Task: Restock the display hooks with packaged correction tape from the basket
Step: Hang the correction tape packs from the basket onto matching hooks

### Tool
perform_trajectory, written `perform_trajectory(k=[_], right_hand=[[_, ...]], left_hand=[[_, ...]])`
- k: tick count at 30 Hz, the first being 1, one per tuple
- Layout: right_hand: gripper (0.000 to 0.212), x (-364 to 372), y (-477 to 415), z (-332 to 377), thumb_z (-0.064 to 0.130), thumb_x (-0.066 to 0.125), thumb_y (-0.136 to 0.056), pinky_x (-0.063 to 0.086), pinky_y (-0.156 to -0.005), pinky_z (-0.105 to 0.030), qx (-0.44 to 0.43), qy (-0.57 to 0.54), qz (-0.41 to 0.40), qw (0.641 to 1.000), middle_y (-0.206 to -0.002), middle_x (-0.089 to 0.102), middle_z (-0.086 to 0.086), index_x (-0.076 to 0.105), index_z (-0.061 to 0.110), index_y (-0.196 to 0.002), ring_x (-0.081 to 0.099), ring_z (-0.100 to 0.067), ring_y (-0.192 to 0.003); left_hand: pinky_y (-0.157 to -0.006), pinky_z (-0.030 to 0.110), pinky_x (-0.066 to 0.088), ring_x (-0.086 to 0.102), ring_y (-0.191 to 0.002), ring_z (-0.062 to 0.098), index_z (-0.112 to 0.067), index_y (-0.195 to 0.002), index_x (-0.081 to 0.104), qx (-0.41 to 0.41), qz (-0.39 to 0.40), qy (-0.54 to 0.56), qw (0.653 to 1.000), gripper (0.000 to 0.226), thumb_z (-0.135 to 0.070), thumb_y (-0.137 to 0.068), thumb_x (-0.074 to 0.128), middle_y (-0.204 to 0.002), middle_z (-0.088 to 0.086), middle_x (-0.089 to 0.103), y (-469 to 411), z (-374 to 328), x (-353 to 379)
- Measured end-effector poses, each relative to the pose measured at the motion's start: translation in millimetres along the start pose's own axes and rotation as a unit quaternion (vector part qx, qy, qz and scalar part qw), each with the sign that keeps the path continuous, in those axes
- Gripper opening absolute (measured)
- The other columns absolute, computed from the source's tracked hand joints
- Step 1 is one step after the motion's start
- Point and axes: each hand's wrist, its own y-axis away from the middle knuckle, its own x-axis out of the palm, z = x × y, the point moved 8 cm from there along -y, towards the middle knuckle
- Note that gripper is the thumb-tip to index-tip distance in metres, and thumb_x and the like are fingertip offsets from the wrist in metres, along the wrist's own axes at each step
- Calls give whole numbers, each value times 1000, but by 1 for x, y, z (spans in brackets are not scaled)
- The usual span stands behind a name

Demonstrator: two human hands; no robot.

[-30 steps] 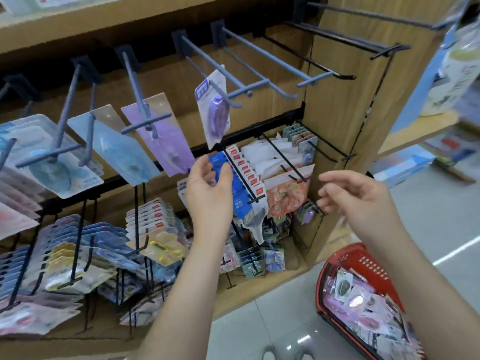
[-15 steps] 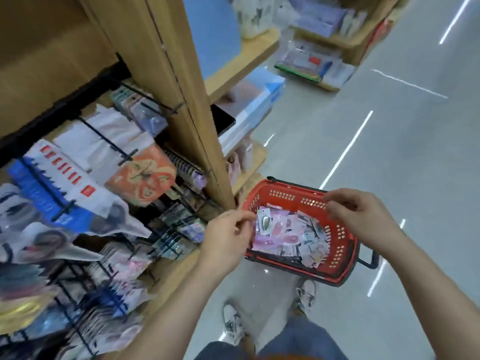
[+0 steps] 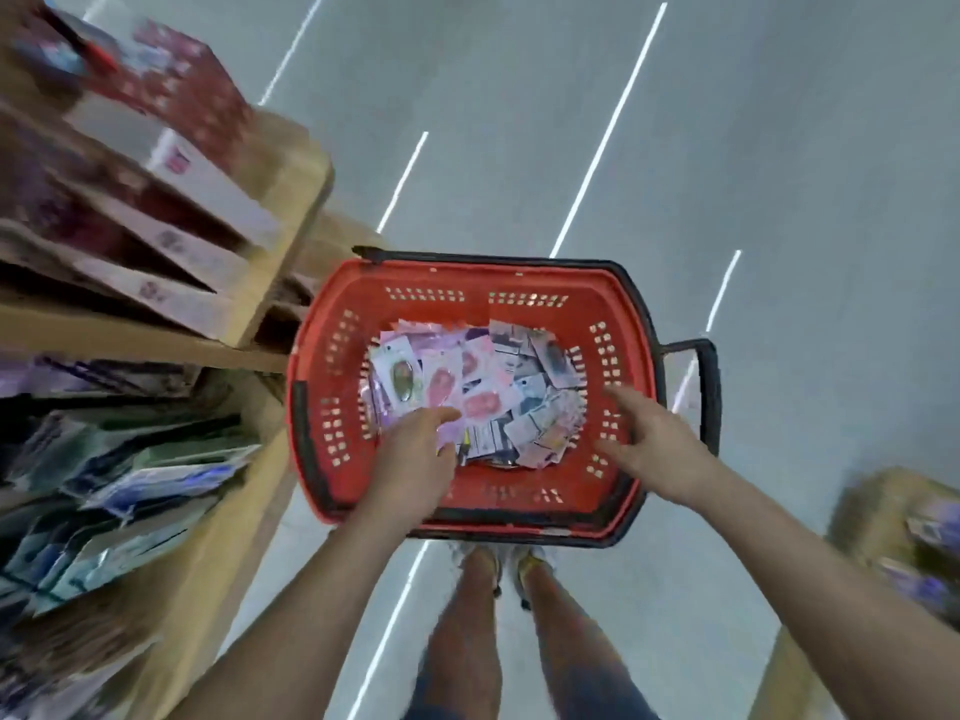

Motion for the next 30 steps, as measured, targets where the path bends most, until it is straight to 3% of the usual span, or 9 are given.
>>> perform_trajectory(k=[4,10,14,17,20,24,26,28,30], right_hand=[[73,78,-109,-41,25,65,-91,37,-110,-38,-45,188,80,978,-152,35,-13,27,18,-153,38,-33,-139],[105,156,-222,-84,33,79,-80,15,-118,-59,-80,488,181,850,-164,6,-14,7,26,-156,4,-30,-152],[64,171,-242,-82,21,56,-94,23,-112,-60,-134,579,133,793,-154,30,-16,26,22,-150,18,-37,-145],[41,173,-243,-77,19,45,-98,25,-108,-59,-162,609,117,768,-140,50,-8,43,16,-140,31,-33,-135],[31,170,-239,-73,18,47,-99,23,-110,-60,-165,622,153,750,-133,56,-5,55,18,-129,31,-31,-134],[23,155,-231,-58,21,52,-97,24,-109,-57,-176,592,155,771,-128,59,1,59,23,-119,32,-27,-133],[26,136,-231,-48,36,64,-91,28,-105,-54,-166,566,130,797,-123,59,7,61,29,-116,32,-24,-130],[45,107,-235,-42,58,71,-78,32,-102,-52,-134,524,89,836,-113,58,9,63,28,-110,35,-23,-124],[52,73,-234,-34,61,75,-71,37,-96,-42,-92,409,41,907,-103,60,5,66,20,-101,46,-21,-114]], left_hand=[[-111,33,30,38,-138,29,-17,-139,53,51,62,-124,989,51,-13,-89,64,-148,5,46,-105,41,80],[-121,48,13,6,-151,29,-24,-155,20,138,55,-336,930,84,-16,-86,67,-166,6,6,-226,74,150],[-119,57,1,-6,-152,31,-31,-157,-2,171,51,-399,899,99,-24,-88,68,-166,4,-11,-272,81,162],[-115,56,18,9,-150,31,-37,-155,-4,174,45,-392,902,110,-17,-79,73,-164,7,6,-291,78,158],[-97,50,31,42,-128,30,-36,-153,4,173,48,-380,907,108,-16,-73,74,-136,7,51,-294,69,160],[-95,42,30,58,-108,27,-25,-141,45,187,109,-378,900,67,-37,-82,74,-108,1,65,-279,72,159],[-93,37,35,61,-101,26,-22,-121,63,189,79,-302,931,40,-36,-85,73,-98,-1,65,-268,70,142],[-80,28,46,63,-87,17,-24,-111,68,113,14,-62,992,29,-32,-84,77,-94,-7,67,-258,78,114],[-57,25,51,62,-69,11,-27,-101,67,20,-84,186,979,26,-29,-79,81,-88,-8,67,-247,92,78]])
